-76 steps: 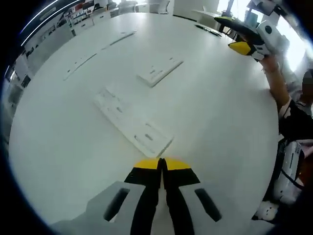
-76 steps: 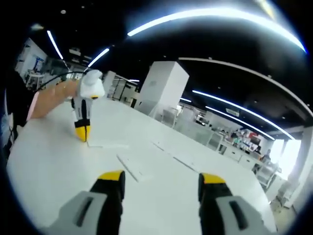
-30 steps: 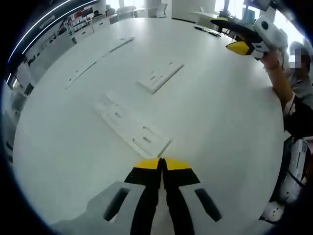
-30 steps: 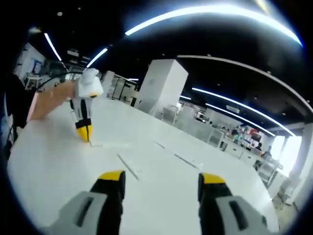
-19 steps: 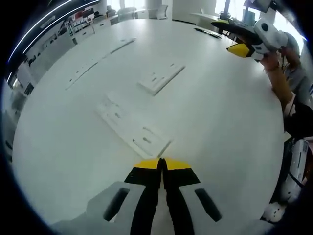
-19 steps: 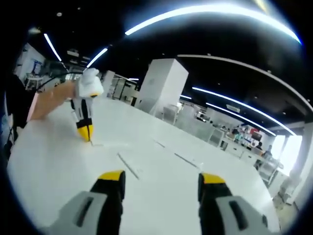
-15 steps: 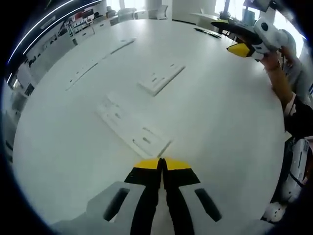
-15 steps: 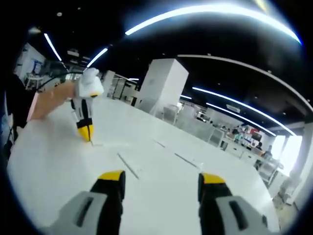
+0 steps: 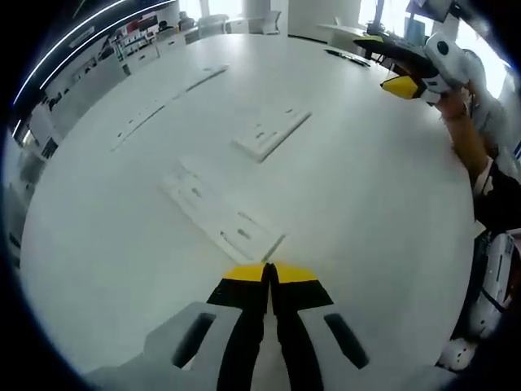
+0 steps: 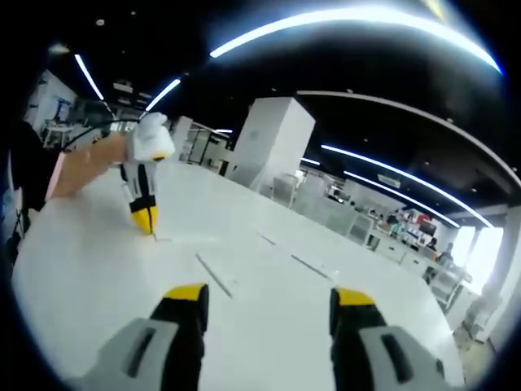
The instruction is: Locate the socket holder cover, grip the socket holder cover, clip it into the socket holder slot.
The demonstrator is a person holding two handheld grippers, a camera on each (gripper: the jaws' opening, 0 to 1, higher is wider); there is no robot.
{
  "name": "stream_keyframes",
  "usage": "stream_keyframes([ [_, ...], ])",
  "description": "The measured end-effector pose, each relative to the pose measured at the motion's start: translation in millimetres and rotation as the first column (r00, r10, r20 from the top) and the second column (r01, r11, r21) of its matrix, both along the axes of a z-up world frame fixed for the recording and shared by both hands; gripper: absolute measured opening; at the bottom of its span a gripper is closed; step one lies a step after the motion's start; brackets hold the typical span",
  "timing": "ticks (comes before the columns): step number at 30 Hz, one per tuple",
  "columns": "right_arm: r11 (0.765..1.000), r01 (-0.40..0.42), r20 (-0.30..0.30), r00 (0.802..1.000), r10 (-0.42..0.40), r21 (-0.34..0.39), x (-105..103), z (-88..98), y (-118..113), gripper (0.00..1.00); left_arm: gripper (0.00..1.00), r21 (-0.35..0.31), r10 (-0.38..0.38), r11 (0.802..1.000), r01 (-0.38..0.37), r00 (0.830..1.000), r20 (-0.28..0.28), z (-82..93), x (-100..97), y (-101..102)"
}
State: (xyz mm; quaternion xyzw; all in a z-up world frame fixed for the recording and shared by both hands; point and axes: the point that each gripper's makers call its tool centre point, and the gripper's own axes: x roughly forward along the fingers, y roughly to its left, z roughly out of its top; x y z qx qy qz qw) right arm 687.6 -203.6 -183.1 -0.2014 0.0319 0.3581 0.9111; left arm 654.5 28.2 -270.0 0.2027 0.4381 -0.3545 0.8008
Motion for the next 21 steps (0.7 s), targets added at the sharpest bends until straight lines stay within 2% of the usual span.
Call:
stream_keyframes([
  [21,1.0,-0.005,0.001,1.0,0.005,0.001,-1.0,0.6,2.1,0.61,0.04,-0.013,0.007,1.0,-0.007,1.0,0.017,1.4,8.0,0.6],
])
